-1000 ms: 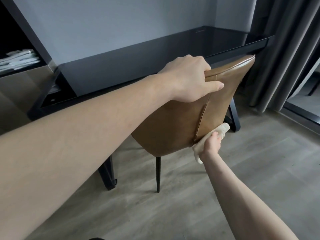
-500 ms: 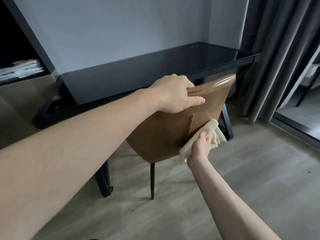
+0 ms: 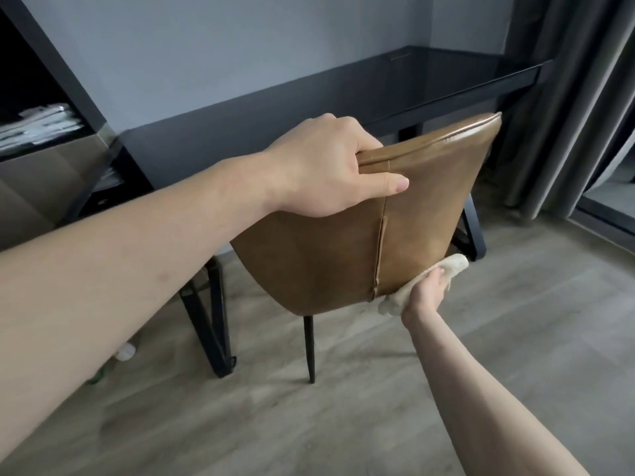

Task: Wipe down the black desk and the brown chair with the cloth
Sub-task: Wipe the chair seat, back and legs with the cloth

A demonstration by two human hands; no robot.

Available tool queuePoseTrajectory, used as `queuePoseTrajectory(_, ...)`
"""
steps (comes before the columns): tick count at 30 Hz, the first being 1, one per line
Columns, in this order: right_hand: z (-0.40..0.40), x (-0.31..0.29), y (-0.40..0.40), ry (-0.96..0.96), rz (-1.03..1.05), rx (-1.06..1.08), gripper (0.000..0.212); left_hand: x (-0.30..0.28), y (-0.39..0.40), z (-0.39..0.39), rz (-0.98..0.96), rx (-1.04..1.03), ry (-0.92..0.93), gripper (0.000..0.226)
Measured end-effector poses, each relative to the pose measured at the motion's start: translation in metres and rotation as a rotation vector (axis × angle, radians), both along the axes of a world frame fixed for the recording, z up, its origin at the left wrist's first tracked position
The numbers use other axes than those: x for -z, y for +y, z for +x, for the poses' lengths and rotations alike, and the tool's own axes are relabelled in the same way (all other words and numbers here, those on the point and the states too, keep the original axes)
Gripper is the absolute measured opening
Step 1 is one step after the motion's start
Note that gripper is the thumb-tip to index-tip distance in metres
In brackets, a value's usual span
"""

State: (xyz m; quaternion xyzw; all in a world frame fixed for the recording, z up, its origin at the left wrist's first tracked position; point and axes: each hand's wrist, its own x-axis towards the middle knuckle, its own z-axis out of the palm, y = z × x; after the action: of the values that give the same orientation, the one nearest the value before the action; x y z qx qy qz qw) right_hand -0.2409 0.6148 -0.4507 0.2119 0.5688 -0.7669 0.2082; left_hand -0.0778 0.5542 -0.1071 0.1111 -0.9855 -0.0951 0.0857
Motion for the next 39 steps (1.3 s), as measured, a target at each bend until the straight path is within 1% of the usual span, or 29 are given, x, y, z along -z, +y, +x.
queuePoseTrajectory(2,-0.006,0.014,-0.002,-0.076,-0.035,0.005,0.058,0.001,-0.001,-0.001,0.008,0.007,0.005,0.046)
queuePoseTrajectory(5,-0.026,0.045,-0.004,-0.101,-0.047,-0.038,0.062,0.004,-0.004,-0.003,0.016,0.012,0.028,0.05)
queuePoseTrajectory(7,-0.038,0.065,-0.005,-0.125,0.018,-0.119,0.065,0.005,-0.006,-0.004,0.015,0.018,0.03,0.051)
queuePoseTrajectory(10,-0.039,0.081,-0.005,-0.069,0.114,-0.179,0.063,0.006,-0.008,-0.003,0.015,0.029,0.027,0.049)
queuePoseTrajectory(12,-0.036,0.076,-0.004,-0.08,0.122,-0.18,0.06,0.005,-0.008,-0.003,0.023,0.029,0.022,0.05)
queuePoseTrajectory(15,-0.032,0.056,0.0,-0.104,0.014,-0.184,0.057,0.003,-0.004,-0.002,0.039,0.01,0.004,0.051)
queuePoseTrajectory(18,-0.036,0.049,0.008,-0.16,-0.103,-0.079,0.06,0.001,0.0,0.001,0.046,-0.017,-0.001,0.05)
queuePoseTrajectory(19,-0.037,0.044,0.012,-0.125,-0.122,-0.059,0.063,0.0,0.002,0.003,0.047,-0.023,-0.002,0.049)
queuePoseTrajectory(21,-0.032,0.024,0.023,-0.05,-0.078,-0.046,0.065,-0.001,0.005,0.004,0.053,-0.041,-0.007,0.047)
queuePoseTrajectory(24,-0.025,-0.011,0.036,0.029,-0.022,-0.024,0.055,-0.002,0.008,0.005,0.061,-0.063,-0.027,0.048)
queuePoseTrajectory(26,-0.023,-0.021,0.037,0.127,0.077,-0.068,0.054,-0.003,0.011,0.007,0.077,-0.083,-0.045,0.046)
queuePoseTrajectory(28,-0.018,-0.021,0.033,0.155,0.162,-0.119,0.054,-0.012,0.014,0.005,0.096,-0.1,-0.093,0.043)
queuePoseTrajectory(29,-0.019,-0.014,0.03,0.144,0.186,-0.13,0.055,-0.018,0.016,0.001,0.088,-0.111,-0.13,0.042)
queuePoseTrajectory(31,-0.023,0.006,0.023,0.088,0.17,-0.133,0.056,-0.028,0.022,-0.016,0.008,-0.127,-0.204,0.038)
queuePoseTrajectory(33,-0.036,0.034,0.016,0.017,0.126,-0.127,0.056,-0.026,0.031,-0.031,-0.079,-0.112,-0.219,0.03)
queuePoseTrajectory(36,-0.048,0.069,0.005,-0.055,0.145,-0.21,0.056,-0.007,0.028,-0.043,-0.112,-0.087,-0.136,0.034)
queuePoseTrajectory(39,-0.043,0.098,0.001,0.001,0.204,-0.267,0.057,0.0,0.019,-0.036,-0.175,-0.031,-0.013,0.039)
